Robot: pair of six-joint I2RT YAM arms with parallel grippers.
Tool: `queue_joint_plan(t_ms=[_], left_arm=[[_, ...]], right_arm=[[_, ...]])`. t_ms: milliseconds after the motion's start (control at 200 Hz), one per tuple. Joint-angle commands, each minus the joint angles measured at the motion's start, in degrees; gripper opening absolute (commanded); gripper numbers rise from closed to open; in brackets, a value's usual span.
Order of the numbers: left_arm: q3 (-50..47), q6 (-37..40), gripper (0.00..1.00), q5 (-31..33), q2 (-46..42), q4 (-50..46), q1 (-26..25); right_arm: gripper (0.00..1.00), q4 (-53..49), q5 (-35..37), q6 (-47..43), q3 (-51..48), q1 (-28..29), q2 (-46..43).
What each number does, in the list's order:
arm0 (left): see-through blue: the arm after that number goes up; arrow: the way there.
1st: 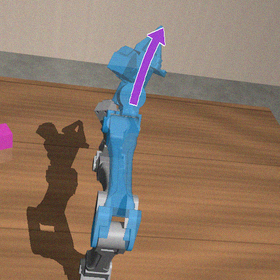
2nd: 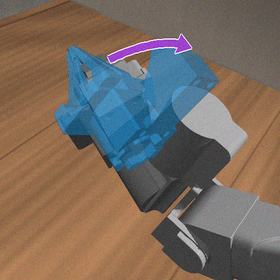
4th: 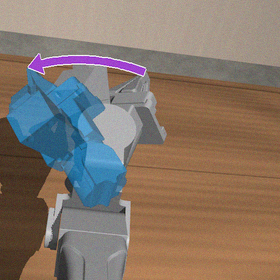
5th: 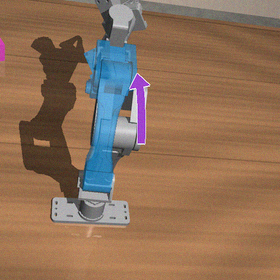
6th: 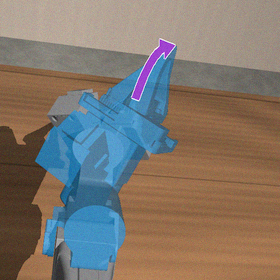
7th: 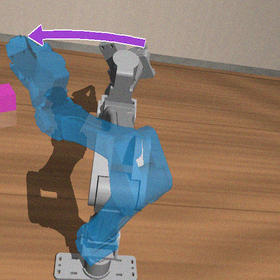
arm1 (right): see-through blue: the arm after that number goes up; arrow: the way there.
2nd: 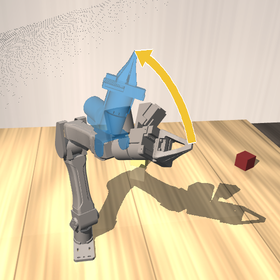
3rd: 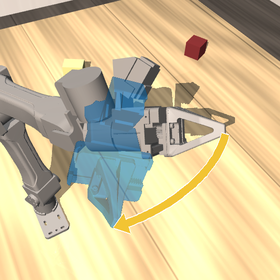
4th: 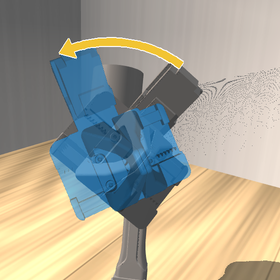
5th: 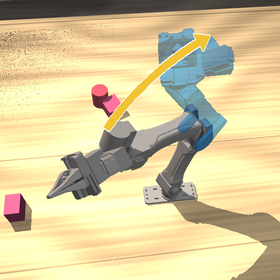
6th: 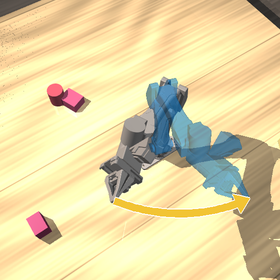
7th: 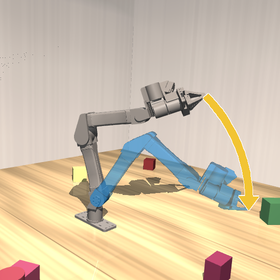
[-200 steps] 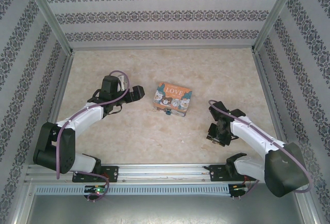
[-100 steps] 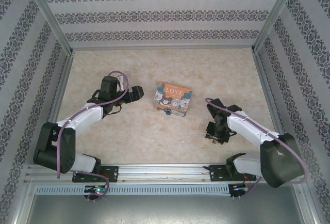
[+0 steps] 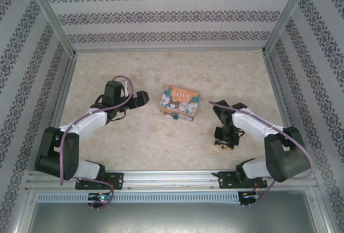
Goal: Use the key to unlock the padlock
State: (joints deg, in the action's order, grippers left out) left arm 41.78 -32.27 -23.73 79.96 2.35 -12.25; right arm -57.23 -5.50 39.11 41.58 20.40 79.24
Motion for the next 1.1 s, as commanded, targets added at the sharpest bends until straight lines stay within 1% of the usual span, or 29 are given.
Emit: queue_joint_plan(t_ms=[0, 240, 505, 709, 919, 1094], left_arm=[[-0.6, -0.9, 0.99, -0.6, -0.1, 2.3, 0.8], [-0.6, -0.7, 0.99, -1.0, -0.2, 2.1, 1.2], [-1.2, -0.7, 0.99, -0.8, -0.9, 1.9, 1.4], [-1.3, -0.9, 0.99, -0.9, -0.9, 2.0, 1.5], [-1.3, -1.0, 0.99, -1.0, -0.9, 2.1, 1.6], [-1.4, -1.0, 0.99, -0.9, -1.0, 2.1, 1.7]], right_arm=[[0.34, -3.8, 1.1, -3.2, 1.6, 0.4, 1.2], [0.33, -3.9, 0.7, -5.6, 3.2, 0.7, 4.9], [0.31, -3.3, 0.7, -5.8, 3.7, 1.2, 7.4], [0.26, -3.2, 1.5, -5.9, 4.2, 1.3, 8.5], [0.23, -3.3, 1.5, -6.1, 4.4, 1.4, 8.9], [0.19, -3.7, 1.8, -6.5, 5.0, 2.0, 9.9]])
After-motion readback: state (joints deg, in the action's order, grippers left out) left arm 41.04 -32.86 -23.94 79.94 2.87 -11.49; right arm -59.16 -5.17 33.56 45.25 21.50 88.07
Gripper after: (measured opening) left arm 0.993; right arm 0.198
